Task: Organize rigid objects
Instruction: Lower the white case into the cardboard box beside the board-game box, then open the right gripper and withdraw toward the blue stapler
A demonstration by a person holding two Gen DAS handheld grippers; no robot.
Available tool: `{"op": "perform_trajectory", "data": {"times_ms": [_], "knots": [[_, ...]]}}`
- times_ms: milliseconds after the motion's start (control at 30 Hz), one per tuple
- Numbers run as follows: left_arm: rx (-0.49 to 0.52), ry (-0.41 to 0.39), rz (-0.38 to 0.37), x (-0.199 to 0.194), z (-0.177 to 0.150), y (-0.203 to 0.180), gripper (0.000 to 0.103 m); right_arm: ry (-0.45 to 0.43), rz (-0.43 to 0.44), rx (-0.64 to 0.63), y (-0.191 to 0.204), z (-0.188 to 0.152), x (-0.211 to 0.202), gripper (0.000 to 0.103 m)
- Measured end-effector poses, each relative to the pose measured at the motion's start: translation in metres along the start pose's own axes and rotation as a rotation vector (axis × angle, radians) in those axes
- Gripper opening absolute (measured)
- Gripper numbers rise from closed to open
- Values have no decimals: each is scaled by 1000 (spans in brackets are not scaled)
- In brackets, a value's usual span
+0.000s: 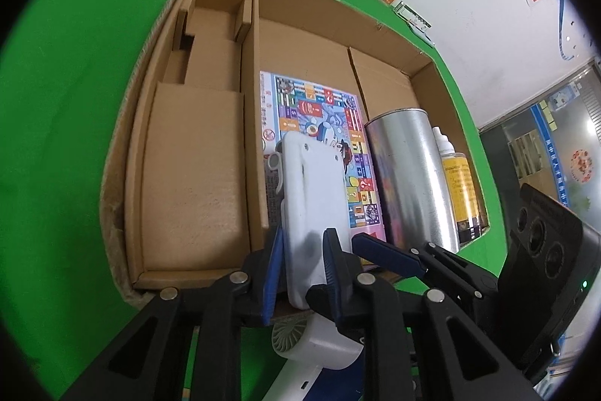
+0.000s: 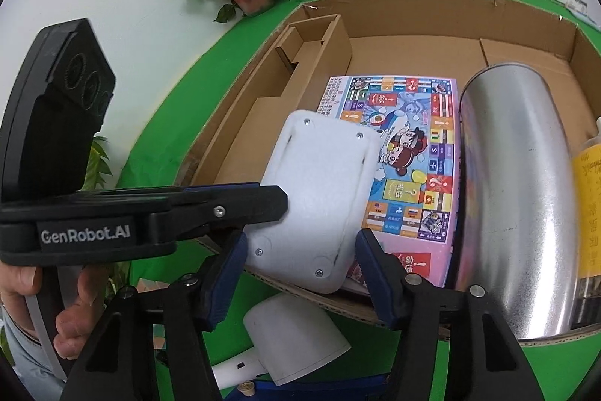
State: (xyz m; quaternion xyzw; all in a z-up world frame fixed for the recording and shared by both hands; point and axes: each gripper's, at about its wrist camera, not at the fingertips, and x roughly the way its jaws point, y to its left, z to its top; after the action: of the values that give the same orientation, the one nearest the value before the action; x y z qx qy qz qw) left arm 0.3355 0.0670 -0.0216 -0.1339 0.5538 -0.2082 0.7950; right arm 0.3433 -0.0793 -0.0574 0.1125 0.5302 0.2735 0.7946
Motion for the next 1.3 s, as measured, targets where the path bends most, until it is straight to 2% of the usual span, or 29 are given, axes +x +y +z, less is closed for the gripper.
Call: {"op": "perform_trajectory", "data": {"times_ms": [100,133,167,200,233,267,300,400,500,567,667,733,767,933,1033,1200,1300], "knots": [[54,-122,47,-25,-4,-17,21,1,-35,-9,4,-5,-3,60],[65,-151,62,-32,-7,-20,22,-12,-53,-22,7,-8,-7,66],[81,-194,87,-42,-11,-25,28,-37,-58,-39,12,-13,-13,75],[98,-247,114,-54,-18,-31,39,-64,-55,-54,16,-17,-20,80],[104,-290,130,-64,-24,-36,49,-99,-49,-70,19,-23,-28,90],[99,-344,134,-78,-33,-40,75,-141,-38,-92,21,-31,-38,97],[91,-409,135,-91,-44,-44,90,-174,-31,-109,22,-40,-46,98],[110,-592,171,-118,-73,-55,92,-267,-50,-140,18,-70,-76,100],[129,-644,233,-120,-95,-63,95,-338,-79,-137,10,-101,-102,102],[140,-634,246,-111,-106,-67,95,-386,-102,-133,5,-124,-118,102],[191,-554,247,-86,-123,-69,95,-407,-103,-116,-6,-152,-132,102],[234,-468,241,-69,-130,-70,95,-369,-112,-99,-14,-166,-132,102],[247,-433,240,-63,-133,-70,95,-316,-116,-82,-21,-174,-128,102],[335,-289,206,-37,-151,-79,95,-217,-53,-34,-37,-204,-121,102],[359,-243,223,-24,-162,-81,95,-195,-18,-31,-37,-212,-116,102],[340,-154,228,-5,-166,-73,94,-164,7,-68,-30,-223,-111,102],[326,-99,207,6,-170,-69,90,-152,3,-72,-27,-227,-107,102]]}}
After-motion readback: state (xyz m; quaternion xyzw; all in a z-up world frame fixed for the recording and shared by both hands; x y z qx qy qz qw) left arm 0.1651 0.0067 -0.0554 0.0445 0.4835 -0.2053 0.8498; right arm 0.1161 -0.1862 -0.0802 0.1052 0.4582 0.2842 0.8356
